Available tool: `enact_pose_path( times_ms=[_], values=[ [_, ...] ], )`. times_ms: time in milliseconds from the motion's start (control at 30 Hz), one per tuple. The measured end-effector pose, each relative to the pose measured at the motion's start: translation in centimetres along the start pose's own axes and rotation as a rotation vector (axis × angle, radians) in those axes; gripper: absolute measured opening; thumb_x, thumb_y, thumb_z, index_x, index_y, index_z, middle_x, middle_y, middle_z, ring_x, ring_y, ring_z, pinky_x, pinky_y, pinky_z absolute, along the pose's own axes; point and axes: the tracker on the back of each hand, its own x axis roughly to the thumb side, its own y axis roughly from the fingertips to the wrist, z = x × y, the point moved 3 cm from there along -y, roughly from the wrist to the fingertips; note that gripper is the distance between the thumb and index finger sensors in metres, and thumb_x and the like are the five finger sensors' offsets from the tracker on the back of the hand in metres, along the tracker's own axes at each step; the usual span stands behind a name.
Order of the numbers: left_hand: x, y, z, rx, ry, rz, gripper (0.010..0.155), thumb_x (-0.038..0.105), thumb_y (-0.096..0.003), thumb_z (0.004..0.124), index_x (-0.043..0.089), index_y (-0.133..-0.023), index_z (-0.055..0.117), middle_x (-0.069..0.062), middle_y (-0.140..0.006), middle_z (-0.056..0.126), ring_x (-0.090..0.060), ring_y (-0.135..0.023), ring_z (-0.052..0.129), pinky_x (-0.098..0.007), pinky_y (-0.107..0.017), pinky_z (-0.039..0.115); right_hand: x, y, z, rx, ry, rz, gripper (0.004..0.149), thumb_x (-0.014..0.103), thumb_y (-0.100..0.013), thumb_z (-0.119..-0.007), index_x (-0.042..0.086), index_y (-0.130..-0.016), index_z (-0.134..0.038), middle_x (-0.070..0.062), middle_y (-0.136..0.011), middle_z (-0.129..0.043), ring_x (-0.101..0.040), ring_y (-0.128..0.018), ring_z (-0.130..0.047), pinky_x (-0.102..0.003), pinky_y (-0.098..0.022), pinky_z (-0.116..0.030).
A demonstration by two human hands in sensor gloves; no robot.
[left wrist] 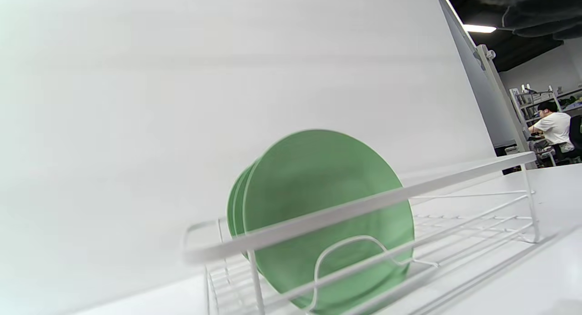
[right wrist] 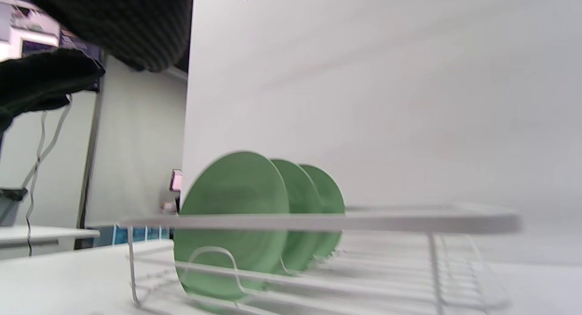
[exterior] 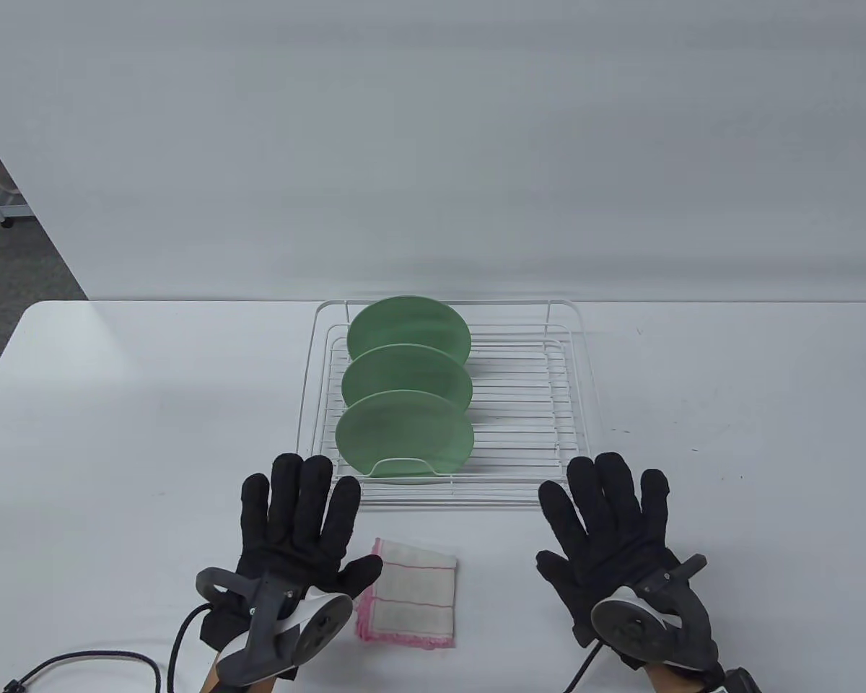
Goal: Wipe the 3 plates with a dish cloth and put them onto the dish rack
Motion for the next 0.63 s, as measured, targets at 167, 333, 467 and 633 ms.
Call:
enact_pose_path(
  times_ms=[167, 333, 467, 633],
  values=[
    [-1.9, -0.6, 4.0, -0.196, 0.030, -0.064, 0.100, 0.079, -0.0357, 0.056, 0.031, -0.109, 0.009, -0.013, -0.116, 0.004, -0.047, -0.110, 0.010, -0.075, -0.073, 0.027, -2.3, -0.3, -1.6, 0.120, 0.002, -0.122, 0.086, 0.056, -0.037, -0.077, 0.034, -0.108, -0.033, -0.009, -0.120, -0.025, -0.053, -0.108, -0.021, -0.085, -0.066, -0.020],
    [-4.1, -0.6, 6.1, -0.303, 0.097, -0.137, 0.099, 0.079, -0.0363, 0.056, 0.030, -0.110, 0.011, -0.014, -0.116, 0.005, -0.048, -0.109, 0.010, -0.075, -0.073, 0.028, -4.7, -0.5, -3.1, 0.221, -0.013, -0.234, 0.085, 0.054, -0.038, -0.078, 0.032, -0.108, -0.035, -0.011, -0.120, -0.028, -0.054, -0.107, -0.026, -0.085, -0.066, -0.022],
    [-4.7, -0.6, 6.2, -0.302, 0.121, -0.161, 0.098, 0.078, -0.0368, 0.057, 0.030, -0.110, 0.012, -0.014, -0.116, 0.006, -0.048, -0.109, 0.011, -0.075, -0.073, 0.028, -5.6, -0.5, -3.4, 0.256, -0.037, -0.281, 0.084, 0.053, -0.039, -0.079, 0.030, -0.108, -0.036, -0.013, -0.119, -0.029, -0.054, -0.107, -0.028, -0.085, -0.067, -0.024],
    [-4.5, -0.5, 6.3, -0.302, 0.127, -0.155, 0.098, 0.078, -0.0371, 0.057, 0.030, -0.110, 0.013, -0.015, -0.117, 0.007, -0.048, -0.110, 0.013, -0.075, -0.073, 0.029, -5.5, -0.5, -3.5, 0.266, -0.035, -0.277, 0.083, 0.052, -0.039, -0.079, 0.028, -0.108, -0.038, -0.015, -0.118, -0.033, -0.054, -0.106, -0.032, -0.084, -0.067, -0.027]
  ],
)
